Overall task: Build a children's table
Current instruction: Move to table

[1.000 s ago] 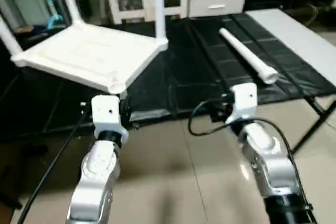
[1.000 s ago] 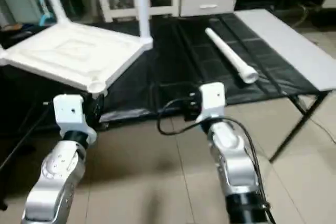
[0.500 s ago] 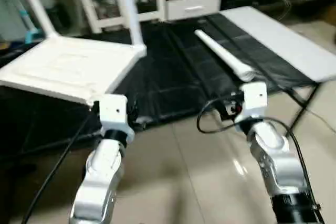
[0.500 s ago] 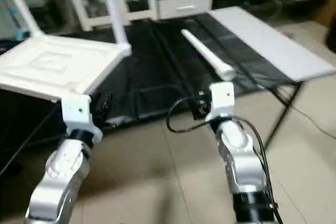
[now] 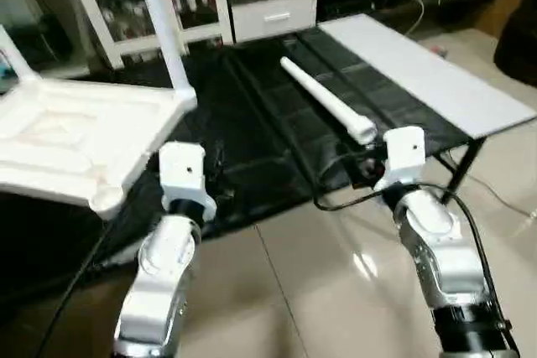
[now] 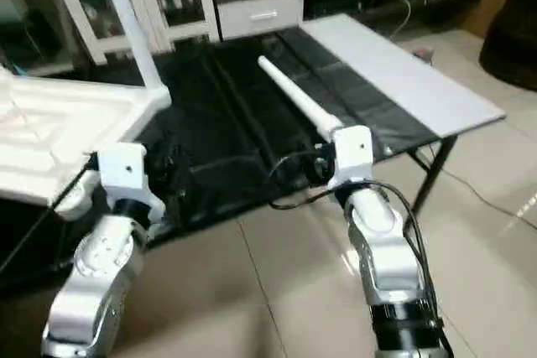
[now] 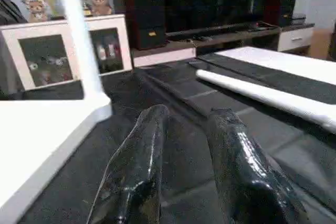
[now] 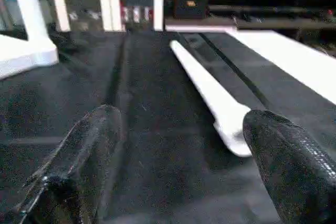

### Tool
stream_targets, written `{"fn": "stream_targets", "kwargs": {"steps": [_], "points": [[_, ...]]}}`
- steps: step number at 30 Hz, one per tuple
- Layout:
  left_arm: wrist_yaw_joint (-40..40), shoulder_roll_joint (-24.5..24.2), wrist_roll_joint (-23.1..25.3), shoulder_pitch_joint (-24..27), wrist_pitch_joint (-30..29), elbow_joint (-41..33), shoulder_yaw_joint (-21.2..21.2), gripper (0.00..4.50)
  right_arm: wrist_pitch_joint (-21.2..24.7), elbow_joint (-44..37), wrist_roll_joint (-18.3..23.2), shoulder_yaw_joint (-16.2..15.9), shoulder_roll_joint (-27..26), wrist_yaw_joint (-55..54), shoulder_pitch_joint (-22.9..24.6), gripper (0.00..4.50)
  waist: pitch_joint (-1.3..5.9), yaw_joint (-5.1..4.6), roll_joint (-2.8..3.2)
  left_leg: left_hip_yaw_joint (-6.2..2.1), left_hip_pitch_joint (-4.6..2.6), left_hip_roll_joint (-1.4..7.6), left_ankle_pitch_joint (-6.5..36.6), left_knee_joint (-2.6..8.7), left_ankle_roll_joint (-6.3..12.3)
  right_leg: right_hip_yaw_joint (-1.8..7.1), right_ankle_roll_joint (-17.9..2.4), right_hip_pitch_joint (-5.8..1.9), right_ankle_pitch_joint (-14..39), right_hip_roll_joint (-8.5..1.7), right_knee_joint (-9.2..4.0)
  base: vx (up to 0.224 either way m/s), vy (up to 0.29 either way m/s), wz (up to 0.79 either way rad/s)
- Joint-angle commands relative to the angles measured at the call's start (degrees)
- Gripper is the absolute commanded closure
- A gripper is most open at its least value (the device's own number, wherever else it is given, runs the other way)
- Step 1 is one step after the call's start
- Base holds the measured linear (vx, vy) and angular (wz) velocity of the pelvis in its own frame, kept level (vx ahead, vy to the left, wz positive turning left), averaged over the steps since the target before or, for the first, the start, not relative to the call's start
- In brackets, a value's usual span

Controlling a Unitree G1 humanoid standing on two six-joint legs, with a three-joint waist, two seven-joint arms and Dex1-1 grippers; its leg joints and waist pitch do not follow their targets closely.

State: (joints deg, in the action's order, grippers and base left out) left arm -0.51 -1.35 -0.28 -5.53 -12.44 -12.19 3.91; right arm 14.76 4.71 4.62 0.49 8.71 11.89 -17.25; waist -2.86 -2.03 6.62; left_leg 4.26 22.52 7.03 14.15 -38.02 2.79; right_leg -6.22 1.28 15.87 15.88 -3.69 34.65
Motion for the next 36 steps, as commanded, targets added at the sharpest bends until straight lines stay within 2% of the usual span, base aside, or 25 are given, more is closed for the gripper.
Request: {"fn": "stream_targets", "kwargs": {"steps": [1, 3, 4, 7, 8, 9, 10, 12, 14, 15, 16, 17, 19, 21, 22, 23, 24, 26, 27, 29, 30, 31, 32, 33, 36], "points": [[0.1, -0.7, 0.2, -0.2, -0.2, -0.3, -1.7, 3.04, -0.5, -0.7, 0.2, -1.7, -0.6, 0.6, -1.2, 0.47, 1.60, -2.38, 0.16, -4.33, 0.44, 1.06, 16.9, 7.70, 7.74, -1.80, -6.2, -3.26, 27.7, -0.60, -4.61, 0.150, 0.131, 0.36], [0.0, -0.6, 0.2, -0.3, -0.2, -0.5, -1.4, 3.04, -0.8, -0.7, -0.1, -2.0, -0.8, 0.7, -1.3, 0.47, 2.10, -4.79, 1.15, -9.92, -5.60, 2.23, 26.8, 9.61, 10.79, -1.06, -6.2, 0.62, 19.8, 1.98, 0.63, 0.215, 0.115, 0.69], [-0.1, -0.7, 0.4, -0.4, -0.3, -0.5, -1.3, 3.04, -0.9, -0.6, -0.2, -2.1, -0.8, 0.8, -1.4, 0.47, 2.68, -6.81, 0.66, -16.03, -9.80, 3.75, 20.8, 9.44, 19.91, 1.87, -0.9, 4.43, 10.4, 2.49, 6.05, 0.178, 0.071, 0.60], [0.0, -1.0, 0.5, -0.6, -0.3, -0.4, -1.2, 3.04, -1.4, -0.1, -0.6, -2.2, -1.0, 1.1, -1.6, 0.47, 2.29, -7.35, -2.46, -18.44, -8.15, -0.52, 8.1, 10.19, 20.30, 7.57, 2.1, 4.95, 6.7, 0.26, 4.76, 0.125, 0.042, 0.45], [0.2, -1.0, 0.6, -0.7, -0.4, -0.3, -1.3, 3.04, -1.5, 0.2, -0.7, -2.2, -1.1, 1.2, -1.8, 0.47, 2.06, -6.04, -3.85, -16.71, -5.42, -3.56, 9.4, 9.60, 15.06, 10.13, 2.6, 2.39, 6.8, -1.68, 0.53, 0.119, -0.022, 0.59], [0.2, -1.1, 0.6, -0.7, -0.4, -0.2, -1.4, 3.04, -1.6, 0.4, -0.6, -2.2, -1.1, 1.1, -1.9, 0.47, 1.69, -3.10, -6.95, -7.42, 2.52, -6.86, 13.7, -0.30, 9.67, 14.97, 5.4, -5.45, 10.8, -10.33, -8.34, 0.227, -0.013, 0.83], [0.3, -1.1, 0.5, -0.7, -0.5, -0.3, -1.8, 3.04, -1.8, 0.8, -0.5, -2.1, -1.0, 1.1, -2.1, 0.47, 3.37, -3.73, -4.88, -3.83, 3.59, -4.40, 10.0, -5.88, 7.61, 13.48, 9.1, -7.57, 6.5, -13.99, -6.98, 0.153, -0.024, 0.61], [0.5, -1.0, 0.4, -0.6, -0.4, -0.4, -2.2, 3.04, -1.9, 0.9, -0.5, -2.0, -0.9, 1.2, -2.2, 0.47, 2.99, -2.97, -5.71, -1.63, 4.83, -3.36, 3.4, -5.61, 5.16, 7.55, 6.0, -7.87, -5.1, -10.87, -8.19, 0.136, -0.003, 0.37], [0.4, -1.0, 0.2, -0.6, -0.3, -0.4, -2.4, 3.04, -2.1, 1.1, -0.5, -2.2, -0.8, 1.3, -2.4, 0.47, 3.47, -2.23, -4.09, -0.13, 4.36, -1.27, -5.2, -0.42, 7.50, 2.27, -1.8, -9.59, -3.9, -7.46, -9.32, 0.204, 0.017, 0.61], [0.4, -1.0, 0.2, -0.6, -0.3, -0.4, -2.5, 3.04, -2.1, 1.2, -0.5, -2.2, -0.8, 1.3, -2.4, 0.47, 3.85, -2.64, -1.37, -0.89, 1.06, 0.07, -11.7, 3.99, 12.40, -2.10, -3.4, -9.45, 0.1, -2.61, -7.91, 0.367, 0.055, 1.03], [0.4, -1.0, -0.1, -0.6, -0.4, -0.5, -2.7, 3.04, -2.3, 1.6, -0.4, -2.4, -0.6, 1.5, -2.8, 0.47, 2.55, -6.01, 0.83, -10.03, -8.58, 3.03, -4.9, 6.57, 25.22, -2.62, -1.0, -0.13, 12.0, 4.29, 1.66, 0.268, 0.056, 0.74], [0.6, -0.9, 0.1, -0.6, -0.4, -0.5, -2.7, 3.04, -2.5, 1.9, -0.5, -2.4, -0.6, 1.7, -3.1, 0.47, 4.11, -7.01, 0.63, -13.28, -10.49, 5.63, -3.2, 6.76, 31.76, -0.81, -0.1, 2.77, 15.8, 3.96, 6.18, 0.249, 0.007, 0.54], [0.8, -0.8, 0.1, -0.6, -0.4, -0.5, -2.8, 3.04, -2.6, 2.2, -0.5, -2.4, -0.5, 1.9, -3.3, 0.47, 4.60, -6.55, -1.01, -16.80, -11.09, 5.57, -14.5, 5.61, 32.78, 3.95, 3.8, 7.96, 11.5, 1.52, 10.09, 0.223, 0.006, 0.53], [1.0, -0.7, 0.1, -0.7, -0.5, -0.6, -2.9, 3.04, -2.7, 2.3, -0.5, -2.3, -0.5, 2.1, -3.4, 0.47, 3.52, -5.75, -3.82, -15.40, -7.15, 3.35, -12.6, 7.82, 25.60, 8.22, 4.7, 7.52, 1.6, 0.44, 9.30, 0.153, 0.013, 0.48], [1.2, -0.6, 0.1, -0.7, -0.6, -0.6, -2.9, 3.04, -2.7, 2.4, -0.6, -2.3, -0.5, 2.3, -3.5, 0.47, 2.68, -3.47, -5.90, -11.62, -3.28, -3.83, -0.3, 6.71, 16.20, 12.19, 3.2, 4.15, -5.4, -2.10, 0.53, 0.169, -0.012, 0.66], [1.7, -0.4, 0.2, -0.7, -0.7, -0.8, -3.2, 3.04, -2.8, 2.6, -0.6, -2.3, -0.5, 2.4, -3.6, 0.47, 1.44, -1.53, -7.61, -8.01, 1.01, -7.16, 7.7, 4.03, 13.02, 14.46, 5.8, 1.03, 1.8, -5.14, -4.30, 0.118, -0.078, 0.81], [3.0, 0.5, -0.5, -0.5, -0.3, -1.1, -4.4, 3.04, -3.3, 3.0, -0.3, -1.9, -1.0, 2.1, -3.6, 0.47, 2.75, -1.34, -7.00, -2.74, 1.03, -5.93, 11.9, -6.66, 9.43, 16.32, 6.7, -1.40, 18.1, -11.43, -7.29, 0.118, -0.078, 0.81], [4.3, 0.7, -0.3, 0.1, -1.2, -1.3, -5.6, 3.04, -3.1, 3.3, 0.0, -1.2, -1.2, 1.5, -3.4, 0.47, 2.62, 0.01, -7.00, -2.24, 4.05, -3.53, 2.6, -5.93, 2.69, 17.07, -8.2, -5.08, 6.7, -7.03, -3.95, 0.179, -0.014, 0.31], [4.2, 0.6, -0.3, 0.2, -1.0, -1.3, -5.6, 3.04, -3.1, 3.4, 0.0, -1.2, -1.1, 1.5, -3.4, 0.47, 3.15, 0.94, -6.31, -2.16, 3.62, -2.14, -5.2, -3.81, 0.98, 15.43, -13.7, -4.24, -16.7, -5.77, -1.97, 0.281, 0.047, 0.13], [3.2, -0.3, -0.4, 2.0, 0.5, -2.0, -6.4, 3.04, -2.9, 3.3, 0.1, -1.2, -0.4, 1.9, -2.6, 0.47, 4.10, 2.11, -4.88, -1.29, 2.10, 0.11, -21.4, 2.95, 0.36, 9.24, -12.0, -3.00, -38.3, 0.21, 1.94, 0.118, 0.039, 0.06], [3.2, -0.3, -0.3, 2.2, 0.6, -2.1, -6.5, 3.04, -3.0, 3.2, 0.1, -1.2, -0.3, 1.9, -2.5, 0.47, 5.58, 2.20, -1.44, -4.79, -3.01, 5.82, -36.7, 2.46, 7.78, 6.70, -6.1, 2.41, -34.2, 0.79, 4.86, 0.000, 0.000, 0.00], [3.0, -0.4, -0.6, 2.7, 0.7, -2.5, -6.8, 3.04, -2.8, 2.9, 0.4, -0.9, -0.2, 1.9, -2.2, 0.47, 5.29, 0.38, -0.75, -9.23, -6.81, 11.18, -63.3, 1.73, 11.11, 8.46, -3.2, 7.09, -16.8, -2.98, 5.06, 0.013, 0.061, -0.10], [3.1, -0.6, -0.3, 3.2, 0.2, -3.1, -7.0, 3.04, -2.4, 2.3, 0.8, -0.4, -0.2, 1.9, -1.8, 0.47, 5.82, 0.98, -1.00, -9.30, -7.60, 10.41, -69.1, 1.36, 9.42, 8.34, -1.9, 7.16, -14.2, -3.22, 4.10, -0.015, 0.130, -0.12], [3.2, -0.5, 0.0, 3.3, -0.1, -3.3, -7.0, 3.04, -2.2, 2.2, 0.9, -0.1, -0.3, 1.9, -1.8, 0.47, 5.24, 2.30, -2.55, -5.83, -5.18, 5.39, -62.0, 2.80, 4.72, 7.38, 0.0, 5.34, -16.4, -1.98, 0.76, -0.078, 0.201, -0.07], [3.8, -0.3, 1.0, 3.1, -0.3, -3.2, -6.3, 3.04, -1.9, 2.1, 1.0, 0.4, -0.7, 1.7, -1.9, 0.47, 4.38, 3.17, -3.29, -2.33, -1.81, 2.57, -25.8, 4.44, -2.90, 6.29, -9.0, 2.45, -14.3, -1.88, -0.91, -0.066, 0.081, 0.02]]}}
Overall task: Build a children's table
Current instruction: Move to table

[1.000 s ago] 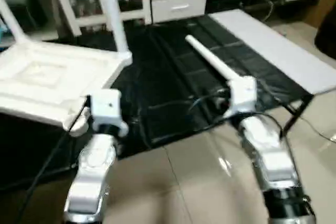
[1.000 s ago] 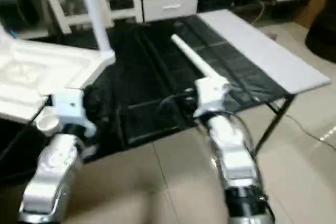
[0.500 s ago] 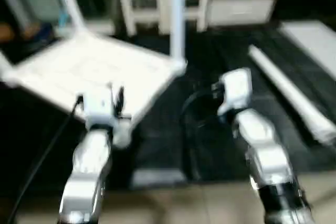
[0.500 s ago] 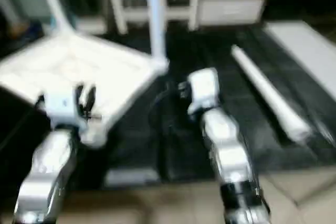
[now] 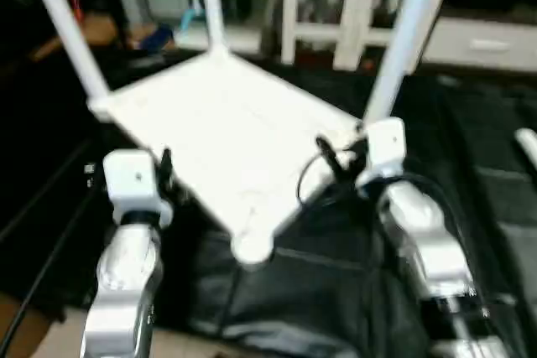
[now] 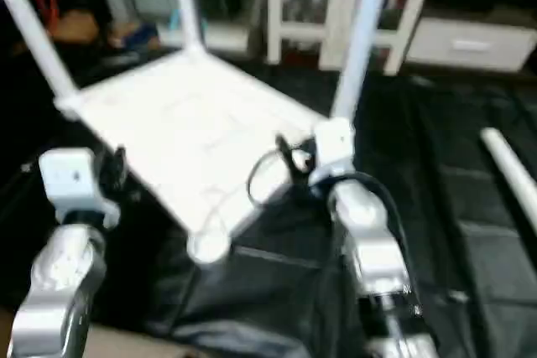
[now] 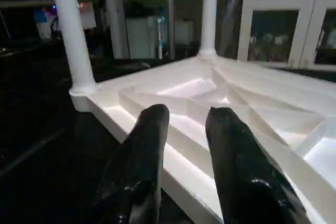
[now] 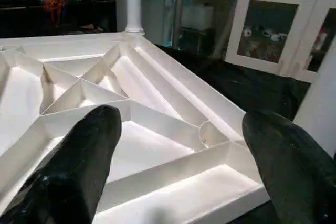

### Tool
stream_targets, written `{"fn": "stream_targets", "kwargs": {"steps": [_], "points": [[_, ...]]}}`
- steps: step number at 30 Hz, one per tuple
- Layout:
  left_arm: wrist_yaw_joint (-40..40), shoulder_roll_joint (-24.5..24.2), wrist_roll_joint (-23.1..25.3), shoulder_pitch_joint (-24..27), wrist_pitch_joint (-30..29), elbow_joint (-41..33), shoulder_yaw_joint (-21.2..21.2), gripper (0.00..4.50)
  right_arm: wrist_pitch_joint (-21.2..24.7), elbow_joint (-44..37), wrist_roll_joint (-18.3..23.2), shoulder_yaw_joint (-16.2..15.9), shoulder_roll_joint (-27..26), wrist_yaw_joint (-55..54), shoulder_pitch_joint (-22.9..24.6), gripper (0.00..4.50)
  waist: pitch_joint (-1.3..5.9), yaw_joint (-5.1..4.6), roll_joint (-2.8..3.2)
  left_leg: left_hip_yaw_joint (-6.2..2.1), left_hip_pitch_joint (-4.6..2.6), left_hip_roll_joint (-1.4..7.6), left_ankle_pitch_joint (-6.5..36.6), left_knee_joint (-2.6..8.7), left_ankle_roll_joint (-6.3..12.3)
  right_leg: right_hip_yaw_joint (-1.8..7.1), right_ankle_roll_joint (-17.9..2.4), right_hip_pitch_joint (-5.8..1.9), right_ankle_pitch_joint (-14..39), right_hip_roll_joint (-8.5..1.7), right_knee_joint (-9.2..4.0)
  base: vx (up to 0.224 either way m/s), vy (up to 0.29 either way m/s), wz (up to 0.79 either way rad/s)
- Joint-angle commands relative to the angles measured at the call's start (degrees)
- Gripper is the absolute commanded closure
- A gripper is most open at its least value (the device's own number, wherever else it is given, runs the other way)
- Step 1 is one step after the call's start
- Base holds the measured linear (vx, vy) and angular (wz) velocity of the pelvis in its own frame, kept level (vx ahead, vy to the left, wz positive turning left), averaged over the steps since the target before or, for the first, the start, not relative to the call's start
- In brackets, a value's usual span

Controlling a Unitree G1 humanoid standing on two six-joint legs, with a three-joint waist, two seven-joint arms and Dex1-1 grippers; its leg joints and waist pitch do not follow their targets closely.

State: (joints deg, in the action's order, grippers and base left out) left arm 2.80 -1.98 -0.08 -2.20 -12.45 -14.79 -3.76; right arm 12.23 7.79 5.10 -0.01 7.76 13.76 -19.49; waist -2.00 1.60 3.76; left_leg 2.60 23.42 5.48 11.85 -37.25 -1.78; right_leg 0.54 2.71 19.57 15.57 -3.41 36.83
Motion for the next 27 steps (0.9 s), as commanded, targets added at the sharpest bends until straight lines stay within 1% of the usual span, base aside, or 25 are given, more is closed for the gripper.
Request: {"fn": "stream_targets", "kwargs": {"steps": [1, 2, 3, 4, 6, 8, 9, 10, 11, 12, 13, 14, 15, 16, 17, 18, 19, 20, 21, 22, 23, 24, 25, 26, 27], "points": [[0.7, 0.6, 0.8, -0.4, -0.4, -0.4, 1.5, 3.04, 0.9, -1.2, 0.5, 1.0, 0.1, -0.5, 0.2, 0.47, 3.24, -0.88, -0.16, -1.12, -2.83, 5.32, -6.3, 5.47, -1.18, -1.46, -14.0, -1.58, -8.1, -0.93, -2.81, -0.081, 0.021, -0.07], [0.9, 0.8, 0.8, -0.4, -0.4, -0.3, 1.7, 3.04, 1.1, -1.4, 0.4, 1.1, 0.0, -0.8, 0.2, 0.47, 2.83, -1.78, 0.53, -3.30, -3.78, 7.91, 7.2, 7.76, -0.69, -2.54, -16.0, -0.50, -2.2, 0.02, -1.65, -0.096, -0.013, 0.00], [1.2, 1.0, 0.8, -0.4, -0.2, 0.0, 1.8, 3.04, 1.8, -1.8, 0.2, 1.5, -0.2, -1.9, 0.4, 0.47, 2.75, -2.28, 0.83, -4.61, -4.34, 9.33, 12.2, 8.88, -0.04, -3.08, -15.8, 0.20, 0.3, 0.19, -0.69, -0.146, -0.056, 0.06], [1.5, 1.2, 0.9, -0.1, 0.0, 0.2, 1.8, 3.04, 2.5, -2.2, 0.1, 2.0, -0.3, -3.0, 0.6, 0.47, 2.46, -2.90, 0.94, -5.34, -4.06, 10.76, 20.8, 10.46, 1.65, -3.57, -13.8, 0.71, 2.7, 0.08, 0.43, -0.097, -0.057, 0.10], [1.9, 1.7, 1.0, 0.5, 0.3, 0.4, 1.5, 3.04, 4.0, -3.2, 0.7, 3.0, -0.5, -4.0, 1.4, 0.47, 2.24, -3.78, 0.36, -5.06, -3.45, 11.68, 29.8, 12.13, 2.66, -3.83, -11.3, 0.79, 3.7, -0.50, 1.48, -0.095, -0.135, 0.11], [2.3, 1.7, 1.3, 1.1, 0.5, 0.3, 1.1, 3.04, 5.3, -5.0, 1.9, 3.9, -0.4, -3.9, 2.9, 0.47, 1.87, -3.95, -0.78, -3.37, -2.87, 10.82, 34.0, 12.31, 3.20, -3.15, -13.3, 0.69, 6.0, -1.56, -0.35, -0.090, -0.192, 0.12], [2.3, 1.7, 1.4, 1.2, 0.5, 0.3, 1.1, 3.04, 5.7, -5.7, 2.2, 4.0, -0.4, -3.7, 3.4, 0.47, 1.77, -4.06, -2.00, -1.19, -2.89, 8.16, 34.2, 10.55, 2.20, -2.79, -17.1, 0.62, 12.2, -1.88, -3.80, -0.089, -0.248, 0.12], [2.4, 1.5, 1.9, 1.6, 0.5, -0.1, 1.0, 3.04, 6.8, -7.8, 2.7, 4.3, 0.2, -2.9, 5.2, 0.47, 2.25, -3.56, -4.31, 4.11, -4.70, 0.50, 26.0, -0.15, 2.09, -3.07, -22.6, 2.61, 26.1, -2.99, -10.11, -0.089, -0.248, 0.12], [2.5, 1.5, 2.0, 1.8, 0.6, -0.2, 1.0, 3.04, 7.1, -8.6, 2.6, 4.2, 0.7, -2.5, 6.1, 0.47, 2.42, -2.77, -5.12, 6.40, -3.97, -1.27, 19.5, -7.79, 5.52, -2.44, -24.3, 2.37, 31.9, -4.24, -11.78, -0.048, -0.229, -0.02], [2.9, 1.6, 2.3, 2.4, 0.9, -0.8, 0.9, 3.04, 8.1, -10.6, 2.7, 4.4, 2.2, -1.0, 8.5, 0.47, 2.57, -1.33, -4.97, 5.68, 2.01, 0.23, 11.5, -8.94, 8.34, 1.44, -25.0, -2.84, 29.9, -6.42, -10.09, 0.003, -0.106, -0.07], [2.8, 1.6, 2.4, 2.7, 1.0, -1.2, 1.0, 3.04, 8.2, -10.9, 3.1, 4.7, 2.7, -0.5, 9.0, 0.47, 2.04, -1.33, -4.71, 5.15, 0.86, 0.75, 12.2, -8.81, 7.79, 1.24, -23.1, -1.15, 26.2, -6.64, -10.09, -0.027, -0.189, -0.04], [2.7, 1.4, 2.5, 3.2, 1.2, -1.7, 1.2, 3.04, 8.4, -11.2, 3.7, 5.3, 3.2, -0.1, 9.6, 0.47, 2.34, -1.72, -4.66, 5.09, 0.64, 0.69, 12.6, -7.91, 7.98, 0.63, -21.3, -1.59, 24.4, -6.07, -10.09, -0.064, -0.144, 0.05], [2.8, 1.4, 2.5, 3.2, 1.2, -1.7, 1.2, 3.04, 8.4, -11.2, 3.7, 5.3, 3.2, 0.0, 9.5, 0.47, 3.36, -2.25, -2.80, 4.24, -0.29, 1.72, 10.0, -3.25, 9.68, -1.25, -14.9, -2.39, 21.0, -3.58, -10.56, -0.113, -0.210, 0.09], [3.2, 1.5, 2.6, 3.4, 1.1, -2.0, 1.1, 3.04, 7.7, -10.5, 3.7, 5.5, 3.6, 0.1, 8.5, 0.47, 4.11, -2.99, 0.37, -2.26, -5.65, 11.92, 1.3, 3.16, 12.66, -6.32, -5.4, 1.04, 13.7, -0.04, -7.85, -0.082, -0.127, 0.05], [3.8, 1.7, 2.7, 3.2, 1.0, -1.9, 0.8, 3.04, 6.9, -10.1, 3.5, 5.5, 3.3, -0.4, 7.4, 0.47, 3.42, -3.85, 1.28, -7.46, -5.30, 20.35, 1.3, 7.85, 15.07, -6.16, -0.2, 3.37, 14.4, -0.41, 0.16, -0.093, -0.135, -0.06], [4.3, 2.0, 2.8, 2.9, 1.0, -2.0, 0.5, 3.04, 6.8, -9.8, 3.7, 5.6, 2.9, -0.8, 6.3, 0.47, 4.18, -5.00, 0.29, -7.33, -5.68, 20.81, -0.5, 7.53, 14.95, -5.24, 2.8, 7.10, 13.9, -1.71, 8.53, -0.094, -0.129, -0.09], [4.7, 2.3, 2.8, 2.6, 0.8, -2.1, 0.4, 3.04, 7.1, -9.6, 4.1, 5.7, 2.4, -1.0, 5.1, 0.47, 3.87, -4.73, 0.30, -4.98, -4.96, 16.62, -5.9, 6.67, 18.20, -3.98, -0.3, 8.47, 8.0, -1.54, 10.14, -0.094, -0.129, -0.09], [5.2, 2.6, 3.0, 2.3, 0.7, -2.3, 0.5, 3.04, 6.8, -9.3, 4.3, 5.5, 2.2, -0.9, 3.9, 0.47, 3.45, -4.60, 0.18, -3.84, -3.89, 15.27, -5.3, 7.03, 20.50, -3.74, -1.8, 7.77, 6.2, -1.34, 9.86, -0.107, -0.152, 0.03], [5.5, 2.9, 3.3, 2.1, 0.6, -2.4, 0.7, 3.04, 6.9, -8.9, 4.1, 5.1, 2.2, -0.9, 2.8, 0.47, 4.40, -5.01, -1.15, -3.38, -5.24, 11.77, -2.3, 6.63, 25.09, -2.41, -7.4, 6.18, 2.7, -1.41, 5.29, -0.103, -0.225, -0.01], [5.6, 3.2, 3.6, 1.9, 0.6, -2.5, 0.9, 3.04, 7.5, -8.2, 4.3, 5.1, 1.9, -1.3, 1.5, 0.47, 3.71, -4.69, -1.26, -2.40, -4.03, 10.38, -1.2, 6.86, 25.59, -2.55, -11.5, 5.16, 1.1, -1.41, 3.63, -0.103, -0.225, -0.01], [5.8, 3.4, 3.8, 1.9, 0.5, -2.5, 1.2, 3.04, 8.1, -7.8, 4.5, 5.2, 1.8, -1.5, 0.7, 0.47, 3.82, -4.79, -2.49, -0.96, -3.23, 8.54, 2.1, 6.36, 25.40, -2.45, -16.3, 3.75, -1.2, -1.57, 1.62, -0.104, -0.295, -0.12], [5.9, 3.6, 4.3, 1.8, 0.6, -2.1, 1.6, 3.04, 9.9, -7.3, 4.9, 5.2, 1.4, -1.5, -0.5, 0.47, 3.93, -4.20, -4.18, 4.29, 0.74, 1.18, 6.5, -0.16, 21.89, -2.23, -31.1, 0.84, -3.2, -4.01, -5.01, -0.104, -0.295, -0.06], [5.9, 3.6, 4.4, 1.7, 0.6, -2.1, 1.6, 3.04, 10.0, -7.3, 4.8, 5.1, 1.4, -1.5, -0.6, 0.47, 4.55, -2.68, -5.48, 6.72, 0.94, -1.07, 11.1, -6.83, 18.59, -0.70, -34.7, -0.16, 0.1, -5.81, -7.85, -0.104, -0.295, -0.06], [5.9, 3.7, 4.6, 1.7, 0.7, -1.9, 2.0, 3.04, 10.8, -6.9, 4.2, 4.1, 1.7, -0.8, -1.1, 0.47, 3.56, -1.91, -5.80, 6.35, 1.97, 0.28, 11.7, -10.43, 8.58, -0.54, -32.1, -0.45, 6.0, -7.53, -8.08, -0.084, -0.259, 0.03], [5.9, 3.7, 4.7, 1.7, 0.7, -1.9, 2.0, 3.04, 10.7, -6.9, 4.1, 4.0, 1.7, -0.7, -1.1, 0.47, 3.24, -1.96, -5.53, 6.00, 1.97, 0.70, 12.7, -9.74, 7.28, -0.26, -30.3, -0.79, 7.4, -8.10, -8.24, -0.076, -0.229, -0.01]]}}
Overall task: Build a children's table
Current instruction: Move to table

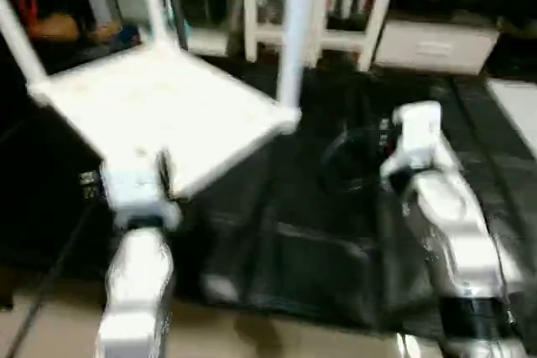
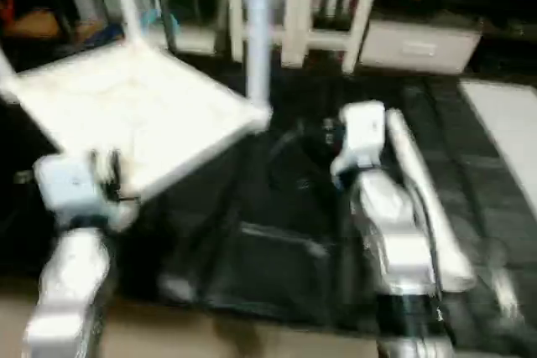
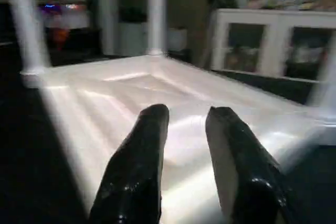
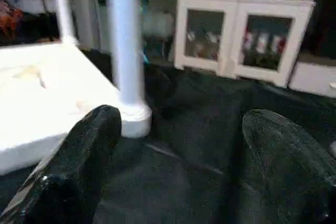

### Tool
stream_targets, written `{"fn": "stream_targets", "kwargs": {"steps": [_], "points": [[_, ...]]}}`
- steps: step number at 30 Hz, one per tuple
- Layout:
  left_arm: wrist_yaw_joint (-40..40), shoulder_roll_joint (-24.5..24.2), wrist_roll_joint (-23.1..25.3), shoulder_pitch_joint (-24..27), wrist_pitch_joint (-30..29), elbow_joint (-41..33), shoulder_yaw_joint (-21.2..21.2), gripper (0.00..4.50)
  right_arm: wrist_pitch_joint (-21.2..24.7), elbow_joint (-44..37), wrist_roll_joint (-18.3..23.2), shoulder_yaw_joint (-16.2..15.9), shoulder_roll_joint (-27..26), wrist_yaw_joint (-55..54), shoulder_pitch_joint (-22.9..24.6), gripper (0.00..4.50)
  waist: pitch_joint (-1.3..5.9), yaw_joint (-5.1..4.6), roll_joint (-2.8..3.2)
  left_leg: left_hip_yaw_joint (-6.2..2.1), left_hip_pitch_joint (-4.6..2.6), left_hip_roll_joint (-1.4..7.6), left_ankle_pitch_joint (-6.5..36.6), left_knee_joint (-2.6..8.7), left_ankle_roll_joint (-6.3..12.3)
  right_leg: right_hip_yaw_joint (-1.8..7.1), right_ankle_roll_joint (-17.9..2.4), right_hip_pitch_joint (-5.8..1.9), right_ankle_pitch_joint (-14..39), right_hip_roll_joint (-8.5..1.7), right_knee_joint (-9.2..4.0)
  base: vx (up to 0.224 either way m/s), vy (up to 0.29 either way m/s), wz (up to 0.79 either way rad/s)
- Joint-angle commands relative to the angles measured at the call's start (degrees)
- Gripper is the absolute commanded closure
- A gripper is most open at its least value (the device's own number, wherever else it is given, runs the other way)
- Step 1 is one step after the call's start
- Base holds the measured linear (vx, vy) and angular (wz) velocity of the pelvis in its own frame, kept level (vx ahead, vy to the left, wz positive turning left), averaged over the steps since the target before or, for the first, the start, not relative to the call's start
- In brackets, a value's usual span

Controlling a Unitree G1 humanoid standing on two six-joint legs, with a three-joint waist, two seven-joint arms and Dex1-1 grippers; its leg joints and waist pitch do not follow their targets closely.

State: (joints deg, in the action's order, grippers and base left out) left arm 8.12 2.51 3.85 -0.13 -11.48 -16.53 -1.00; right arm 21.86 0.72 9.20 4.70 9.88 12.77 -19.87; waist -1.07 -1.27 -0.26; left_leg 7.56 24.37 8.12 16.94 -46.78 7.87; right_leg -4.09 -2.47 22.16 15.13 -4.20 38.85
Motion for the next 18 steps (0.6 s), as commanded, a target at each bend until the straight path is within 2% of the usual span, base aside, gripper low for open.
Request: {"fn": "stream_targets", "kwargs": {"steps": [1, 2, 3, 4, 5, 6, 7, 8, 9, 10, 11, 12, 13, 14, 15, 16, 17, 18], "points": [[0.6, -0.9, 1.3, -0.4, -0.3, -0.2, -0.3, 3.04, 1.1, 0.2, -0.7, -1.8, 0.0, 1.2, -0.8, 0.47, 2.32, 0.48, -1.13, 0.57, 0.21, -1.56, 9.1, 1.22, -3.05, 3.93, -20.6, -3.63, 11.8, -7.01, -10.90, -0.076, -0.229, -0.01], [0.6, -0.9, 1.3, -0.4, -0.3, -0.2, -0.3, 3.04, 1.1, 0.2, -0.7, -1.8, 0.0, 1.2, -0.8, 0.47, 2.44, 0.31, 0.12, -0.15, -0.28, -0.59, 8.7, 3.50, -2.64, 3.68, -17.8, -4.04, 13.5, -6.87, -11.40, -0.080, -0.179, 0.05], [0.9, -1.1, 1.8, -0.6, -0.5, -0.2, 0.0, 3.04, 1.5, -0.1, -0.8, -2.2, 0.1, 1.4, -0.6, 0.47, 2.47, -0.11, 2.95, -1.95, -3.46, 3.70, 3.6, 9.95, -1.17, -0.13, -7.7, -3.32, 13.0, -2.77, -12.41, -0.082, -0.193, -0.01], [1.0, -1.0, 1.9, -0.7, -0.6, -0.2, 0.1, 3.04, 1.6, -0.1, -0.7, -2.2, 0.1, 1.3, -0.5, 0.47, 3.71, -1.71, 4.79, -11.55, -6.47, 17.85, -6.7, 17.25, 5.79, -2.29, 2.9, 0.95, 11.3, -0.62, 0.13, -0.082, -0.193, -0.01], [1.2, -1.0, 2.1, -0.8, -0.6, 0.0, 0.1, 3.04, 1.6, -0.1, -0.8, -2.3, 0.0, 1.2, -0.4, 0.47, 3.91, -1.94, 4.44, -11.55, -7.14, 18.93, -12.5, 16.55, 7.22, -1.35, 5.0, 3.35, 12.2, -1.33, 3.89, -0.071, -0.198, -0.06], [1.3, -1.0, 2.4, -0.9, -0.7, 0.0, 0.1, 3.04, 1.6, -0.2, -0.8, -2.4, 0.0, 1.1, -0.2, 0.47, 3.77, -1.62, 4.20, -9.86, -7.27, 15.77, -24.0, 14.67, 9.83, 0.31, 3.9, 6.50, 8.3, -1.69, 6.89, -0.071, -0.173, 0.01], [1.1, -0.9, 2.9, -1.0, -0.9, 0.1, 0.4, 3.04, 1.8, -0.4, -0.6, -2.5, 0.0, 0.9, 0.1, 0.47, 3.47, -1.23, 4.22, -7.51, -5.92, 12.87, -27.4, 14.84, 14.46, 0.78, 1.1, 5.66, 4.5, -1.15, 6.23, -0.071, -0.173, 0.01], [1.1, -0.9, 2.9, -1.0, -0.9, 0.1, 0.4, 3.04, 1.8, -0.4, -0.6, -2.5, 0.0, 0.9, 0.1, 0.47, 3.28, -0.78, 4.09, -6.59, -5.19, 11.47, -26.6, 15.29, 16.24, 0.82, -0.4, 4.85, 3.5, -0.58, 5.33, -0.084, -0.225, -0.03], [0.8, -1.3, 3.7, -1.2, -0.9, 0.1, 1.2, 3.04, 2.3, -0.3, -0.5, -2.3, -0.1, 0.7, 0.2, 0.47, 3.66, -0.69, 1.81, -5.00, -4.73, 7.59, -19.0, 14.63, 19.14, 1.91, -9.5, 2.29, -2.6, -1.04, 0.09, -0.086, -0.308, -0.07], [0.8, -1.3, 3.8, -1.2, -0.9, 0.1, 1.3, 3.04, 2.3, -0.3, -0.5, -2.2, -0.1, 0.7, 0.2, 0.47, 3.66, -0.69, 1.81, -5.00, -4.73, 7.59, -19.0, 14.63, 19.14, 1.91, -9.5, 2.29, -2.6, -1.04, 0.09, -0.086, -0.308, -0.07], [0.2, -1.8, 4.2, -1.3, -0.6, 0.3, 2.0, 3.04, 2.3, 0.0, -0.5, -2.2, -0.1, 0.6, 0.1, 0.47, 3.82, -0.46, -1.44, 0.04, -0.45, -1.23, -8.2, 8.24, 16.41, 2.87, -21.8, -1.65, -9.4, -2.25, -5.63, -0.099, -0.295, -0.05], [-1.0, -1.8, 3.2, -1.4, -0.5, 0.3, 2.3, 3.04, 2.4, 0.1, -0.7, -2.3, -0.1, 0.6, 0.0, 0.47, 3.51, 1.65, -2.50, 2.55, 0.84, -3.55, 5.6, -0.71, 7.72, 4.53, -28.8, -2.76, -3.9, -5.85, -9.68, -0.094, -0.264, -0.07], [-4.1, -1.7, -0.1, -1.5, -0.8, -0.1, 2.8, 3.04, 2.6, 0.2, -0.3, -2.1, -0.3, 0.6, 0.0, 0.47, 2.82, 2.01, -1.46, 1.49, 1.91, -2.95, 5.9, -0.99, -0.50, 4.54, -24.2, -3.30, 1.2, -6.96, -8.83, -0.094, -0.264, -0.07], [-4.5, -1.7, -0.6, -1.5, -0.7, -0.2, 2.8, 3.04, 2.6, 0.2, -0.1, -2.0, -0.5, 0.7, 0.0, 0.47, 2.22, 1.80, -1.09, 0.21, 0.73, -2.02, 5.8, 1.81, -4.21, 5.58, -15.4, -3.05, 7.8, -8.42, -9.65, -0.091, -0.249, -0.04], [-3.8, -1.7, -0.1, -2.0, -1.2, 0.2, 2.5, 3.04, 2.9, 0.2, -0.1, -1.9, -0.7, 0.1, 0.0, 0.47, 1.85, 1.43, -0.96, -0.39, 0.45, -1.37, 4.7, 3.81, -4.57, 5.70, -10.6, -3.46, 11.9, -8.90, -10.20, -0.102, -0.187, -0.01], [-3.6, -1.7, 0.1, -2.1, -1.5, 0.3, 2.4, 3.04, 2.9, 0.2, -0.2, -1.9, -0.7, -0.1, 0.0, 0.47, 1.54, 1.33, 0.05, -2.34, 0.11, 1.09, 3.7, 7.45, -2.79, 7.19, -4.1, -4.37, 16.8, -10.36, -10.88, -0.102, -0.187, -0.01], [-3.2, -1.6, 0.4, -2.4, -2.0, 0.6, 2.1, 3.04, 3.1, 0.3, -0.3, -1.9, -0.7, -0.5, 0.0, 0.47, 1.86, 1.32, 0.39, -3.16, -0.19, 1.91, 2.5, 9.04, -1.55, 6.57, -2.4, -4.35, 18.4, -9.37, -10.29, -0.109, -0.167, -0.08], [-2.6, -1.7, 1.2, -2.9, -2.8, 1.0, 1.9, 3.04, 3.5, 0.1, -0.8, -2.2, -0.7, -0.9, 0.2, 0.47, 1.77, 1.43, 1.37, -3.68, 0.15, 1.96, 2.7, 9.78, -0.40, 6.51, -1.9, -4.45, 20.7, -8.81, -9.62, -0.106, -0.122, -0.04]]}}
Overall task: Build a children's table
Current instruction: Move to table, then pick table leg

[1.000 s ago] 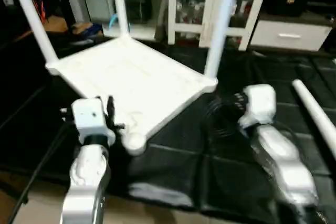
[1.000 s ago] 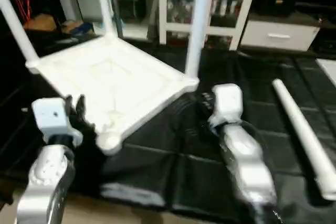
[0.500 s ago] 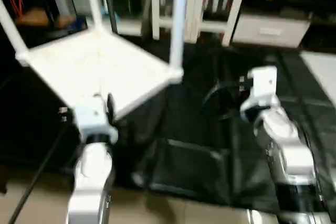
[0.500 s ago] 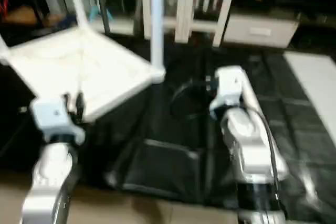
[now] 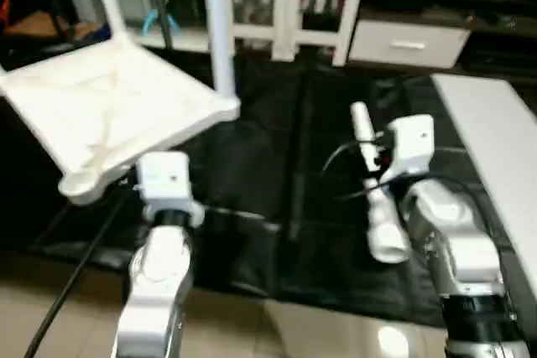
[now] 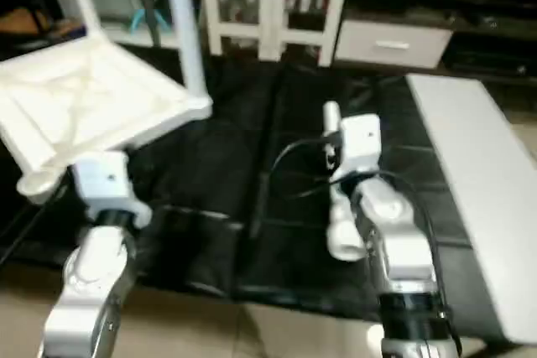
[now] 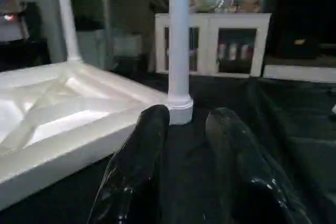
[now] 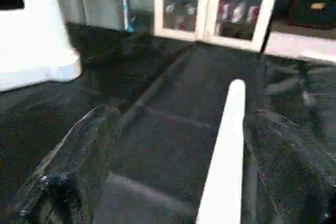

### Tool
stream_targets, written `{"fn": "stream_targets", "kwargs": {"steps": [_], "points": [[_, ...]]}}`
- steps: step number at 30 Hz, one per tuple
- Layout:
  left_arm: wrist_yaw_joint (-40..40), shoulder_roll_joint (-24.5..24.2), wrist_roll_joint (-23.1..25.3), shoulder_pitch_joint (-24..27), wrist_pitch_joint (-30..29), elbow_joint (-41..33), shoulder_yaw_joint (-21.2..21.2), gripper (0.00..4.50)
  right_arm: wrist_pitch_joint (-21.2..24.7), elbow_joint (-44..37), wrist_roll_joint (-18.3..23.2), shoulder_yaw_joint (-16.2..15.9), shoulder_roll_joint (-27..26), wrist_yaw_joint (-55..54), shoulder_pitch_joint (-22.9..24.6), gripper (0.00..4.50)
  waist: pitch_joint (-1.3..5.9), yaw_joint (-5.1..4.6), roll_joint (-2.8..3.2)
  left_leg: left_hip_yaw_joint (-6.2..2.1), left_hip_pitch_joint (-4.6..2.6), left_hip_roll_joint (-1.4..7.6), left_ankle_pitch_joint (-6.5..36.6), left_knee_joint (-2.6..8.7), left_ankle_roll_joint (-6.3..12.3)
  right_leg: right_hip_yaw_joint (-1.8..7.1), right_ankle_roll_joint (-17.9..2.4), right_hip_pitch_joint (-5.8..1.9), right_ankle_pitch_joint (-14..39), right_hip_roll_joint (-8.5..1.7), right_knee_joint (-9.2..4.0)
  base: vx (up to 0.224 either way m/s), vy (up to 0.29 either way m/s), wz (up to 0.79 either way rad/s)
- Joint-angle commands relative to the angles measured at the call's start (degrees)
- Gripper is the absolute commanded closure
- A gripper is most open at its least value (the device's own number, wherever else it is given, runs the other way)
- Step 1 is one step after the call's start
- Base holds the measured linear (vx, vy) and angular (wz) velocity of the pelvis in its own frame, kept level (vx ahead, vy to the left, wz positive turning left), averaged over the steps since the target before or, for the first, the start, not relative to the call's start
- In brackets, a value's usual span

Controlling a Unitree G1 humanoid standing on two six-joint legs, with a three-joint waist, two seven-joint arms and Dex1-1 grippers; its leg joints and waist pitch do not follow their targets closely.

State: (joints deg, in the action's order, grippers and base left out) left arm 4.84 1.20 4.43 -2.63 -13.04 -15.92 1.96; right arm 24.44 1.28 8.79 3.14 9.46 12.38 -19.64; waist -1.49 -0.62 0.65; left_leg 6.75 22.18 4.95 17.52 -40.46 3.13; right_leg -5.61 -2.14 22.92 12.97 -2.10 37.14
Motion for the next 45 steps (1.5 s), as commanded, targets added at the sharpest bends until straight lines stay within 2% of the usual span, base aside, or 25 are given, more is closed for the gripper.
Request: {"fn": "stream_targets", "kwargs": {"steps": [1, 2, 3, 5, 6, 7, 8, 9, 11, 12, 13, 14, 16, 17, 18, 20, 21, 22, 25, 29, 30, 32, 35, 39, 45], "points": [[0.9, 0.0, 0.5, -0.7, -1.8, 0.6, -1.3, 3.04, 1.2, -0.6, -0.8, -0.9, -0.1, -0.8, 0.3, 0.47, 2.60, 1.63, -0.56, -3.01, 2.43, 4.45, 1.5, -1.04, 4.32, 11.72, -3.7, -5.57, 32.3, -16.01, -10.32, -0.106, -0.122, -0.04], [0.8, 0.2, 0.3, -0.7, -1.7, 0.6, -1.4, 3.04, 1.1, -0.7, -1.1, -1.0, 0.0, -0.9, 0.4, 0.47, 2.27, 1.81, -0.67, -3.36, 2.63, 4.33, 1.3, -2.10, 2.70, 12.29, -4.1, -5.17, 34.9, -16.45, -10.78, -0.091, -0.057, 0.00], [0.2, 0.0, 0.3, -0.7, -2.1, 0.6, -1.0, 3.04, 1.3, -0.5, -1.4, -1.0, 0.1, -1.3, 0.4, 0.47, 1.54, 1.96, -0.64, -3.40, 1.65, 3.08, -1.6, -0.67, -0.55, 8.74, -4.7, -4.01, 37.8, -12.19, -10.87, -0.083, -0.014, 0.01], [-0.9, -0.6, 0.1, -0.7, -2.8, 0.6, -0.2, 3.04, 1.7, 0.0, -2.0, -0.8, 0.3, -2.1, 0.2, 0.47, 1.49, 1.93, 0.07, -2.65, -0.23, 3.45, -2.7, 3.12, -0.11, 5.60, -5.6, -2.91, 35.1, -8.21, -10.72, -0.076, 0.016, 0.06], [-2.0, -1.1, -0.1, -0.5, -3.1, 0.6, 0.6, 3.04, 2.4, 0.6, -2.6, -0.6, 0.6, -2.8, -0.2, 0.47, 1.03, 1.08, 1.20, -2.53, -2.21, 6.39, 3.5, 7.76, 0.65, 2.66, -4.4, -1.36, 28.3, -3.53, -9.19, -0.059, 0.081, 0.19], [-3.2, -1.7, -0.5, -0.3, -2.6, 0.5, 1.3, 3.04, 3.1, 1.4, -2.7, -0.3, 1.1, -2.8, -0.7, 0.47, 1.19, -0.03, 2.00, -3.26, -3.00, 9.20, 12.6, 9.56, 0.65, 2.35, -4.5, -1.58, 20.9, -2.70, -7.39, -0.059, 0.081, 0.19], [-4.6, -2.2, -1.0, 0.0, -1.8, 0.3, 2.1, 3.04, 4.6, 2.2, -1.8, 0.7, 1.7, -2.2, -1.5, 0.47, 1.64, -0.05, 2.97, -3.70, -3.24, 10.35, 15.7, 10.27, -0.40, 2.55, -4.6, -2.04, 16.8, -2.85, -7.00, -0.054, 0.076, 0.18], [-5.0, -2.3, -1.2, 0.0, -1.6, 0.3, 2.3, 3.04, 5.0, 2.4, -1.5, 1.0, 1.8, -2.1, -1.7, 0.47, 1.43, -0.29, 3.61, -3.35, -3.20, 10.81, 19.8, 11.01, -2.64, 2.89, -5.5, -2.52, 10.9, -3.80, -6.57, -0.043, 0.074, 0.12], [-6.5, -2.8, -1.5, 0.3, -1.3, -0.1, 3.2, 2.98, 6.6, 3.1, -0.8, 1.8, 2.5, -1.8, -2.5, 0.14, 1.21, -0.41, 2.72, -1.72, -2.66, 9.01, 20.8, 10.69, -4.54, 3.32, -6.4, -2.85, 10.8, -4.85, -7.50, -0.037, 0.070, 0.10], [-7.4, -3.0, -1.8, 0.6, -1.3, -0.3, 3.8, 2.98, 7.3, 3.9, -1.2, 1.8, 3.4, -1.7, -3.2, 0.14, 1.13, -0.40, 2.16, -1.04, -2.53, 8.33, 20.7, 10.33, -4.93, 3.48, -6.2, -2.69, 13.8, -5.19, -7.93, 0.000, 0.000, 0.00], [-8.0, -3.1, -1.9, 0.8, -1.4, -0.4, 4.2, 2.98, 7.7, 4.4, -1.4, 1.7, 4.1, -1.6, -3.7, 0.09, 1.07, -0.48, 1.84, -0.05, -2.60, 7.41, 19.6, 9.72, -5.55, 3.65, -5.1, -2.05, 22.8, -5.81, -8.75, 0.000, 0.000, 0.00], [-10.5, -4.3, -2.2, 1.0, -2.2, -0.9, 5.7, 2.98, 9.0, 7.3, -1.3, 2.4, 5.4, -1.3, -6.4, 0.04, 1.30, -0.47, 1.18, 0.03, -2.10, 7.35, 17.0, 9.61, -5.35, 3.84, -4.0, -2.23, 24.8, -6.06, -8.68, 0.000, 0.000, 0.00], [-11.6, -5.0, -2.5, 1.0, -2.8, -1.1, 6.2, 2.98, 9.2, 9.1, -1.6, 2.4, 6.2, -0.9, -8.0, 0.04, 1.73, -0.71, 1.58, -0.10, -1.43, 7.47, 13.6, 9.61, -5.16, 4.06, -4.2, -2.58, 22.4, -6.14, -8.22, 0.000, 0.000, 0.00], [-12.6, -5.6, -2.9, 0.9, -3.7, -1.3, 6.3, 2.98, 8.8, 11.3, -2.4, 2.0, 7.1, -0.5, -9.9, 0.04, 1.86, -0.85, 1.41, -0.09, -0.88, 7.77, 10.7, 9.66, -4.90, 4.15, -5.2, -2.63, 17.9, -5.99, -7.59, 0.000, 0.000, 0.00], [-14.3, -6.3, -4.2, 0.8, -4.4, -2.1, 6.3, 2.98, 9.0, 14.1, -3.6, 0.8, 8.2, 0.7, -12.0, 0.04, 1.69, -1.11, 0.71, 0.46, -0.70, 7.59, 9.7, 9.46, -4.30, 4.36, -6.6, -2.62, 15.8, -5.85, -7.54, 0.000, 0.000, 0.00], [-17.2, -7.5, -6.3, 0.8, -5.2, -3.3, 6.3, 2.98, 10.6, 17.9, -4.3, -0.4, 9.6, 1.8, -14.8, 0.04, 1.66, -1.14, 0.62, 0.60, -0.54, 7.37, 9.6, 9.31, -3.88, 4.42, -7.3, -2.76, 17.6, -6.10, -7.43, 0.000, 0.000, 0.00], [-19.7, -8.6, -7.8, 0.9, -6.0, -4.5, 6.9, 2.98, 12.2, 20.3, -4.2, -0.7, 10.3, 2.7, -16.5, 0.04, 2.00, -1.11, 0.27, 0.74, -0.51, 7.28, 6.5, 8.86, -2.94, 4.59, -8.5, -2.95, 16.2, -6.27, -7.07, 0.000, 0.000, 0.00], [-21.8, -9.7, -9.1, 0.9, -7.7, -5.8, 7.4, 2.98, 14.5, 22.3, -3.7, -0.9, 11.0, 3.9, -18.1, 0.04, 2.00, -1.11, 0.27, 0.74, -0.51, 7.28, 6.5, 8.86, -2.94, 4.59, -8.5, -2.95, 16.2, -6.27, -7.07, 0.000, 0.000, 0.00], [-25.5, -12.0, -10.8, 0.5, -10.7, -8.2, 8.9, 2.98, 18.4, 25.3, -1.9, -0.4, 11.7, 5.9, -20.5, 0.04, 2.61, -0.58, 0.34, 1.30, -0.27, 7.36, -3.9, 8.08, 0.62, 4.66, -12.0, -3.20, 3.2, -5.83, -5.63, 0.000, 0.000, 0.00], [-34.7, -19.0, -17.6, 0.7, -21.0, -16.8, 13.2, 2.98, 27.0, 31.8, -4.4, -3.3, 14.7, 7.5, -25.1, 0.04, 3.10, 0.34, 0.39, 1.56, -0.31, 7.25, -11.4, 7.30, 4.19, 4.59, -15.3, -3.11, -5.7, -5.61, -4.22, 0.000, 0.000, 0.00], [-35.9, -20.1, -18.7, 0.9, -22.5, -18.1, 13.7, 2.98, 27.6, 33.0, -4.6, -3.2, 14.8, 7.5, -25.8, 0.04, 2.81, 0.69, 0.26, 1.91, -0.37, 7.30, -10.8, 7.21, 5.03, 4.57, -15.8, -2.71, -4.5, -5.53, -4.38, 0.000, 0.000, 0.00], [-37.0, -20.5, -21.5, 0.2, -25.3, -19.2, 13.8, 2.98, 30.3, 35.0, -3.3, -2.5, 14.7, 9.0, -27.2, 0.04, 2.52, 0.84, 0.37, 2.07, -0.40, 7.34, -8.0, 7.38, 4.28, 4.57, -15.9, -2.79, -0.8, -5.58, -4.69, 0.000, 0.000, 0.00], [-37.4, -20.1, -22.1, -0.5, -26.0, -18.8, 13.9, 2.98, 34.0, 35.6, -1.3, -1.3, 14.2, 10.2, -27.9, 0.04, 2.03, 1.05, 0.52, 2.47, -1.14, 7.69, -0.5, 7.84, 0.17, 4.68, -14.2, -2.42, 7.9, -5.28, -5.79, 0.000, 0.000, 0.00], [-37.4, -20.7, -20.8, -0.9, -27.2, -17.5, 15.5, 2.98, 38.5, 39.0, 1.5, 0.7, 14.1, 12.2, -28.6, 0.04, 1.76, 0.74, 0.43, 2.41, -1.23, 7.69, 4.4, 8.21, -3.80, 4.70, -11.4, -2.34, 14.0, -5.28, -6.42, 0.000, 0.000, 0.00], [-34.7, -19.9, -20.0, -1.3, -27.5, -17.1, 16.3, 2.98, 39.2, 42.7, -1.2, -3.2, 15.6, 14.4, -27.9, 0.22, 1.56, 0.55, -0.26, 2.35, -1.20, 7.60, 5.8, 8.25, -5.08, 4.62, -9.2, -2.20, 18.8, -5.37, -7.00, 0.000, 0.000, 0.00]]}}
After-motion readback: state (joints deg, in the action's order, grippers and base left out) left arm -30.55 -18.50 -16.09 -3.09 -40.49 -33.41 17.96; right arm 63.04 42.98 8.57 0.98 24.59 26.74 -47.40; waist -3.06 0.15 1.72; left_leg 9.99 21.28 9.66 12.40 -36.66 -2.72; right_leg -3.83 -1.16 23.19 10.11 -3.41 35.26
